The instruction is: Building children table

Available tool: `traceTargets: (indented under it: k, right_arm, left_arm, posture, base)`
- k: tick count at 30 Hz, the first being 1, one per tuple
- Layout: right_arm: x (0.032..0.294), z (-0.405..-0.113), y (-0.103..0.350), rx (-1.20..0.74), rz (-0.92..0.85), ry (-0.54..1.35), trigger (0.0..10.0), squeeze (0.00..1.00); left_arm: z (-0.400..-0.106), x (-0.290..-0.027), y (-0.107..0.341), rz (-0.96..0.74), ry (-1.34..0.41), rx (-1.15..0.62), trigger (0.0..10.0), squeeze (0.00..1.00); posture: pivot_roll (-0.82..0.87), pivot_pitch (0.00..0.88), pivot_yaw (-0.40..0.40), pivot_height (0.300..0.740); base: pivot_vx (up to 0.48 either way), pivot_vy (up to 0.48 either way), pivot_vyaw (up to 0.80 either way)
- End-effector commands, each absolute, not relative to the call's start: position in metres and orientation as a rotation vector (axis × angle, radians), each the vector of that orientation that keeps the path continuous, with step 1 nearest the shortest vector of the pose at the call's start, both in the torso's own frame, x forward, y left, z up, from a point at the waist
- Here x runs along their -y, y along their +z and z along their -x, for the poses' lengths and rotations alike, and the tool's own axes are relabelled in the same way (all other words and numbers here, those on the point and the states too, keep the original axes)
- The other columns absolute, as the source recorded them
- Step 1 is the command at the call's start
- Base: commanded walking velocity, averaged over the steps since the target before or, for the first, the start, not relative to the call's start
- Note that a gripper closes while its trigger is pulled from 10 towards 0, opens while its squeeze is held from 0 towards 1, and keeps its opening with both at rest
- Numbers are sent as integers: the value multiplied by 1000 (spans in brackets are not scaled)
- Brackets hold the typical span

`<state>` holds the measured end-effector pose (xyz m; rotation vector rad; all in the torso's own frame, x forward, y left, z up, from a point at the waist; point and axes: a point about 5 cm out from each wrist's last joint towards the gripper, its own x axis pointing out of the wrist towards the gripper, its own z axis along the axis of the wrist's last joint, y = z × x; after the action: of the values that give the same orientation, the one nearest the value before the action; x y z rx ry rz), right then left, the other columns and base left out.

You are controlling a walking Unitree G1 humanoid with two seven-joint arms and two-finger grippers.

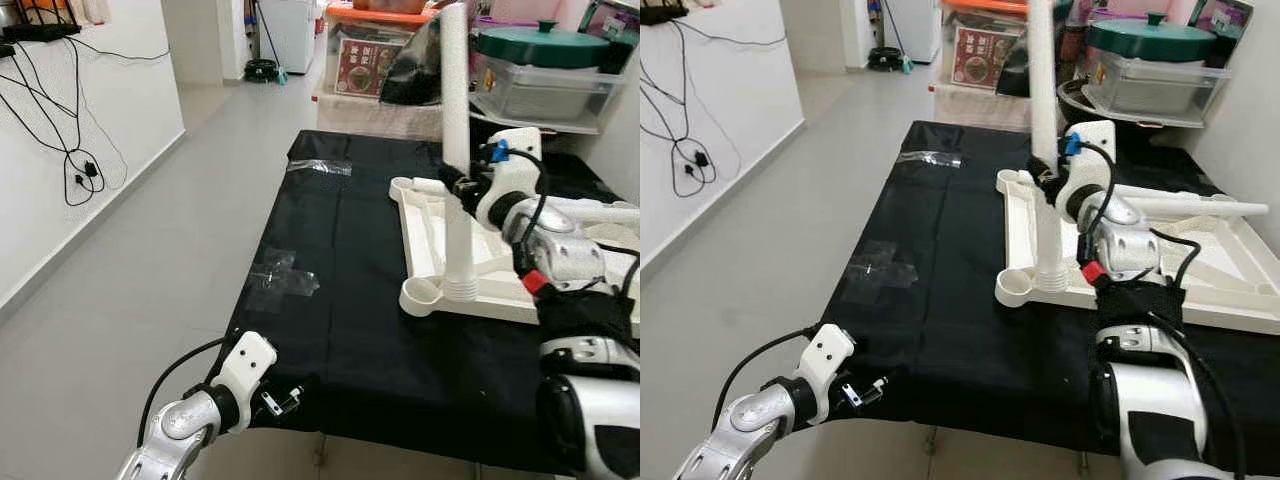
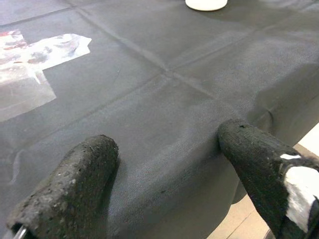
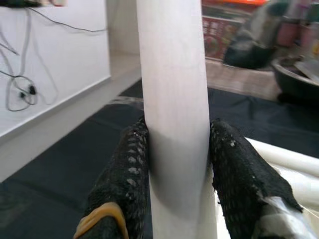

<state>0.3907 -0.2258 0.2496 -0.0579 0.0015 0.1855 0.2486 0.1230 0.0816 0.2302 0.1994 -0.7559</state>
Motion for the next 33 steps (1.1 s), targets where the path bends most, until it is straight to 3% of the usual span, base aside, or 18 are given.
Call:
traceTargets:
  k: [1,10,11,14,17,22,25,33]
  right_arm:
    - [225,-392,228,-78,16,188,0,0]
    - [228,-395,268,124,-156,87,0,0]
    - [219,-392,285,218,-233,104,0,0]
    - [209,-389,295,273,-294,146,0,0]
    - [181,-383,302,332,-381,266,0,0]
    - [158,-377,298,339,-398,346,0,0]
    - [123,-361,284,306,-394,476,0,0]
    - [101,-345,278,291,-377,605,0,0]
  left_arm:
    - [-248,-129,80,-251,-744,-219,10000,0]
    - [-257,-131,89,-229,-700,-168,10000,0]
    - [-266,-137,100,-194,-653,-121,10000,0]
    - [-272,-145,109,-164,-622,-92,10000,0]
    - [-280,-157,129,-48,-597,-33,10000,0]
    - [-285,-161,145,43,-609,15,10000,0]
    - [-290,-161,156,28,-649,33,10000,0]
    - [-296,-161,160,40,-692,27,10000,0]
  posture:
    - [18,0,-88,740]
    - [12,0,-81,740]
    - [12,0,-81,740]
    - [12,0,-77,740]
    - [11,0,-73,740]
    - [13,0,-73,740]
    - [16,0,-70,740]
    - [17,0,-65,740]
  base:
    - [0,0,0]
    - [0,0,0]
    - [0,0,0]
    - [0,0,0]
    - [0,0,0]
    - [0,0,0]
    - [0,0,0]
    - [0,0,0]
